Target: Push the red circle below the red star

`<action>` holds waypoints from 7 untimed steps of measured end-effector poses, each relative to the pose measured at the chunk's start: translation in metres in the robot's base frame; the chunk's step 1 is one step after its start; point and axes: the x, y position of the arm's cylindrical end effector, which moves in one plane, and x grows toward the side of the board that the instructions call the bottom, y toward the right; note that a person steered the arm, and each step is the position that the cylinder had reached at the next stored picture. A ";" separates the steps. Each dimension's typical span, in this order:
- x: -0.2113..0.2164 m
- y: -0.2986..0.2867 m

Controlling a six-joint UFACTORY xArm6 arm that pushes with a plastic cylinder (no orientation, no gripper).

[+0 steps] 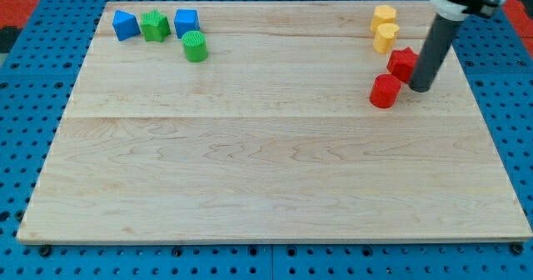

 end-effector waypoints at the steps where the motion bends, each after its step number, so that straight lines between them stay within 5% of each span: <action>1: -0.022 -0.010; 2: 0.013 0.001; 3: 0.092 -0.014; 4: 0.067 -0.070; 6: 0.029 -0.023; 7: 0.055 -0.050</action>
